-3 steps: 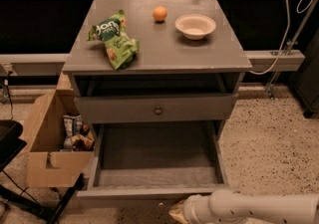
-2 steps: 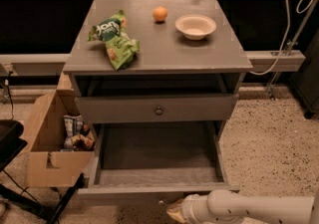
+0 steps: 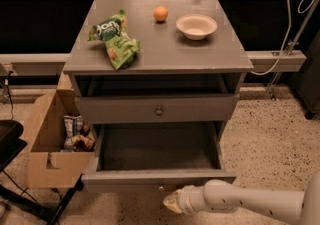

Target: Close middle drawer

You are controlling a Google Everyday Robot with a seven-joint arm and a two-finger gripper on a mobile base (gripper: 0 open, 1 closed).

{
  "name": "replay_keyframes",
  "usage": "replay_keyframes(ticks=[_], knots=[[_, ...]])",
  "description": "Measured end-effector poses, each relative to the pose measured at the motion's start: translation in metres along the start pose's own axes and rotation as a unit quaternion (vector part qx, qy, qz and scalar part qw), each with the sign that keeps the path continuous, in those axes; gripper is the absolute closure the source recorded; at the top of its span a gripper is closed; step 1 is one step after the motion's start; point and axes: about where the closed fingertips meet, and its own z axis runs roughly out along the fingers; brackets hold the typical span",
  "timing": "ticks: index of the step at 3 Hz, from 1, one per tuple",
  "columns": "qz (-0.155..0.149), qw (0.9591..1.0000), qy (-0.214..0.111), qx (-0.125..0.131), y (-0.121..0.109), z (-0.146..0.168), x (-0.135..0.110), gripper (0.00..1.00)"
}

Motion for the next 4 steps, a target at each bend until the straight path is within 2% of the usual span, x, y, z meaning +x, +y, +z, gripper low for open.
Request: replay_keyframes(ticks=[1,2,3,4], knots=[[0.0,1.0,0.0,0.0,0.0,0.0,0.0,1.0],[-0.01,0.9999,-0.001,-0.01,-0.025,0.009,-0.017,1.0],[-0.026,0.9987,0.003,-0.044,-0.043,0.03,-0.035,1.0],[-0.034,0.9979,0.002,-0.054,-0.057,0.037,-0.046,1.0]])
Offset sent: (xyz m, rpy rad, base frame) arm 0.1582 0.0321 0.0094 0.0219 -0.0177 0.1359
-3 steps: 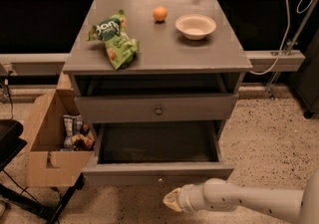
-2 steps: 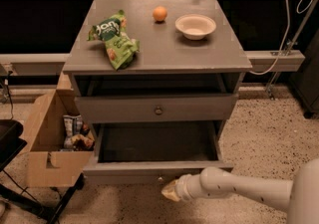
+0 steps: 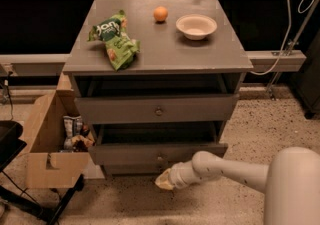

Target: Close middle drawer

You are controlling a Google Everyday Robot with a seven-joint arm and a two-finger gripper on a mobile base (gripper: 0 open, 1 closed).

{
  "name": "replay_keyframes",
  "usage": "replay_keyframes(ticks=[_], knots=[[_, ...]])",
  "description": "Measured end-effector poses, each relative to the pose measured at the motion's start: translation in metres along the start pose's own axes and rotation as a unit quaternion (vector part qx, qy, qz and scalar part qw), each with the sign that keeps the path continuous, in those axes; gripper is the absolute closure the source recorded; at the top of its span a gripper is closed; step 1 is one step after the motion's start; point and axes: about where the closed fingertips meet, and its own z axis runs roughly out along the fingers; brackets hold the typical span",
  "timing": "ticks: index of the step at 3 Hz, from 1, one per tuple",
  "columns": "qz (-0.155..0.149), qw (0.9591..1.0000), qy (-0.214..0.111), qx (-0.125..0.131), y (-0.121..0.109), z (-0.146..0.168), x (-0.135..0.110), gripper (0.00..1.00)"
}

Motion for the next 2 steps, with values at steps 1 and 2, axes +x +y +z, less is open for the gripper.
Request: replay_keyframes(ticks=[1,2], knots=[[-0.022,0.9992,0.006,-0.033,-0.034,0.015,-0.021,1.0],[-0.042,0.9975,0.011,-0.056,-0.064,0.022,-0.039,1.0]])
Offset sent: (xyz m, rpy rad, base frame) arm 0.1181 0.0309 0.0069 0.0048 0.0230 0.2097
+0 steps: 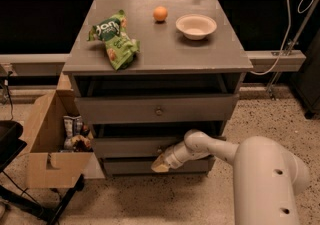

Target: Close middle drawer

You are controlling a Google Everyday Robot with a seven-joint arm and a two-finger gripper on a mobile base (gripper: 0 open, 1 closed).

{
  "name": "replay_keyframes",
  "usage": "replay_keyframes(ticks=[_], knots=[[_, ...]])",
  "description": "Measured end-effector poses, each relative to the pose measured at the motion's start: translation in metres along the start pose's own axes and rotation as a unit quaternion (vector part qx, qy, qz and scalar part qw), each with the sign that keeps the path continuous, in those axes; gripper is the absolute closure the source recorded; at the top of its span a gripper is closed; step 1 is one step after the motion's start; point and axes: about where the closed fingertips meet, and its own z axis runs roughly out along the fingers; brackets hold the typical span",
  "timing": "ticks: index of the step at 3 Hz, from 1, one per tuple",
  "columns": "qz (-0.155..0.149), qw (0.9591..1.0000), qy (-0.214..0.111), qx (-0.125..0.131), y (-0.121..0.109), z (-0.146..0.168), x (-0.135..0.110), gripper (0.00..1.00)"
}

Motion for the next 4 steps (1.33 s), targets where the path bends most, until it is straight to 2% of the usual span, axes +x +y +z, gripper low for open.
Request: replay_keyframes(ticks=[1,2,4], knots=[[-0.01,0.9998,0.004,-0.015,-0.017,0.003,-0.007,1.0],[-0.012,0.9997,0.013,-0.017,-0.027,0.002,-0.009,1.0],[-0.009,0.9997,0.014,-0.016,-0.026,0.001,-0.008,1.0]])
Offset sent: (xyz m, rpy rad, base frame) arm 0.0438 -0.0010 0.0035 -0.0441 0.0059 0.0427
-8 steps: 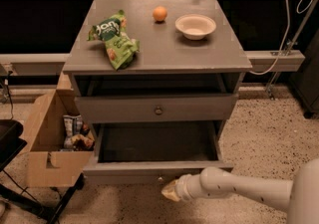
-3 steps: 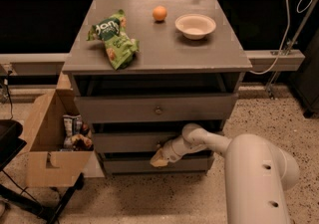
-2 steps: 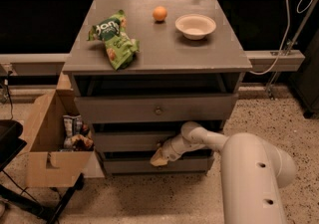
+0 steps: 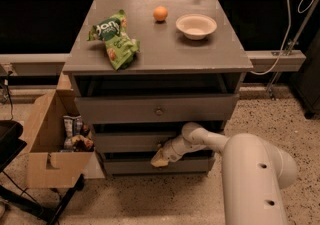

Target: Close middle drawer

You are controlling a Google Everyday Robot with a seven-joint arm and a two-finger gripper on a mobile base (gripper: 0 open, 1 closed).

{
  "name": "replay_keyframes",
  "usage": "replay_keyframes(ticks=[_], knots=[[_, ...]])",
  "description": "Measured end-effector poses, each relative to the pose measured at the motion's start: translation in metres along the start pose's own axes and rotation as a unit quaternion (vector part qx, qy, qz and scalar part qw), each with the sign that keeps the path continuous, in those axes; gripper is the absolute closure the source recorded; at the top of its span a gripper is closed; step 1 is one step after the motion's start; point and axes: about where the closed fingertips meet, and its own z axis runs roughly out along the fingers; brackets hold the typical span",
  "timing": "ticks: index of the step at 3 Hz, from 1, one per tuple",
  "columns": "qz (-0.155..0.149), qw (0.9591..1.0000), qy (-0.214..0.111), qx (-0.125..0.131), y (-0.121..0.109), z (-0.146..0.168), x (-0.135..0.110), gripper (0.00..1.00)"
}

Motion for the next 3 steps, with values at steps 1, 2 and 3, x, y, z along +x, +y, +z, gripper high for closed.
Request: replay_keyframes(ticks=[1,2,3], knots=[[0.001,1.0,0.001,-0.009,0.028,-0.003,0.004,1.0],[0.023,0.9985,-0.023,0.044,0.052,-0.061,-0.008,1.0],[0.053,0.9935,-0.035,0.095,0.094,-0.137,0.001,1.0]])
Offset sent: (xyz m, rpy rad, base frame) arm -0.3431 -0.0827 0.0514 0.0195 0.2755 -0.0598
